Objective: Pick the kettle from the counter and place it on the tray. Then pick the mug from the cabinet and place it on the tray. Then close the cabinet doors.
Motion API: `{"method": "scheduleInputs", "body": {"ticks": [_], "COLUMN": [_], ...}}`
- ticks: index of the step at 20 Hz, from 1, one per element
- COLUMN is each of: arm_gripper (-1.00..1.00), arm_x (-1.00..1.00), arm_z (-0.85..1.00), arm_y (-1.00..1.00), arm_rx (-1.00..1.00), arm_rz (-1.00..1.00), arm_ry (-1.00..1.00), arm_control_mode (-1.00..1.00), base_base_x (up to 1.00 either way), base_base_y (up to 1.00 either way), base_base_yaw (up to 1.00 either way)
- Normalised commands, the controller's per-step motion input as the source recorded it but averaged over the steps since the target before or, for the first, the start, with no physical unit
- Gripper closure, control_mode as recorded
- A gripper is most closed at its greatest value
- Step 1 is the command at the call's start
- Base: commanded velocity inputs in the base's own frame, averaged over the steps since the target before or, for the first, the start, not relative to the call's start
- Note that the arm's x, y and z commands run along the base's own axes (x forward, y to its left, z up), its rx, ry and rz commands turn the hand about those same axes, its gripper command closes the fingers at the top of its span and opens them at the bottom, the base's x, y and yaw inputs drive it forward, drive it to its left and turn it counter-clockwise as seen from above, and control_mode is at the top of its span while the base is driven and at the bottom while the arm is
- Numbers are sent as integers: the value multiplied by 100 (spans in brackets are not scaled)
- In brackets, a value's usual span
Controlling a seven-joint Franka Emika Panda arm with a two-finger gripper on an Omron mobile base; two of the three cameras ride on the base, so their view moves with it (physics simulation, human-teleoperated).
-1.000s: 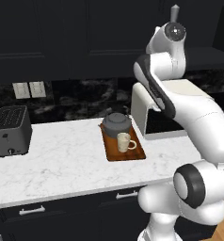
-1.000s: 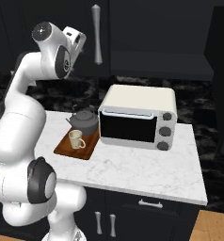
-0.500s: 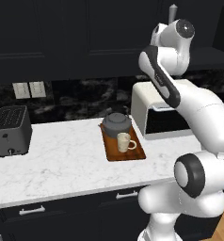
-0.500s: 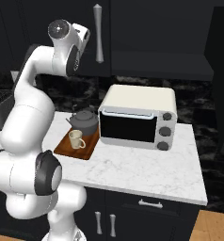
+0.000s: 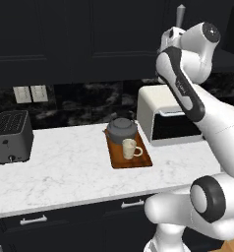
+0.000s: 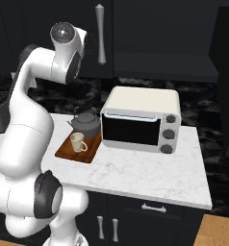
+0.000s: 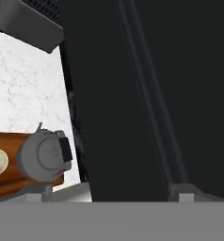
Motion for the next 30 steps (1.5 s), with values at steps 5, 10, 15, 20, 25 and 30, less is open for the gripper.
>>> {"method": "scheduleInputs", "body": {"ticks": [5,10,15,20,25,30], "arm_gripper": [-100,-100,-100,-100,-100,-100], "arm_x": [-82,-78,-81,-70,-62,-39], "arm_z": [1,3,0,0,0,0], "arm_y": [0,0,0,0,-2,-27], "arm_rx": [-11,-21,-24,-24,-24,-20], "arm_rz": [17,17,15,14,12,2], "arm_ry": [-6,-10,-14,-13,-6,-5], "arm_control_mode": [-100,-100,-100,-100,-100,-100], "base_base_x": [0,0,0,0,0,0], "base_base_y": [0,0,0,0,0,0], "base_base_yaw": [0,0,0,0,0,0]}}
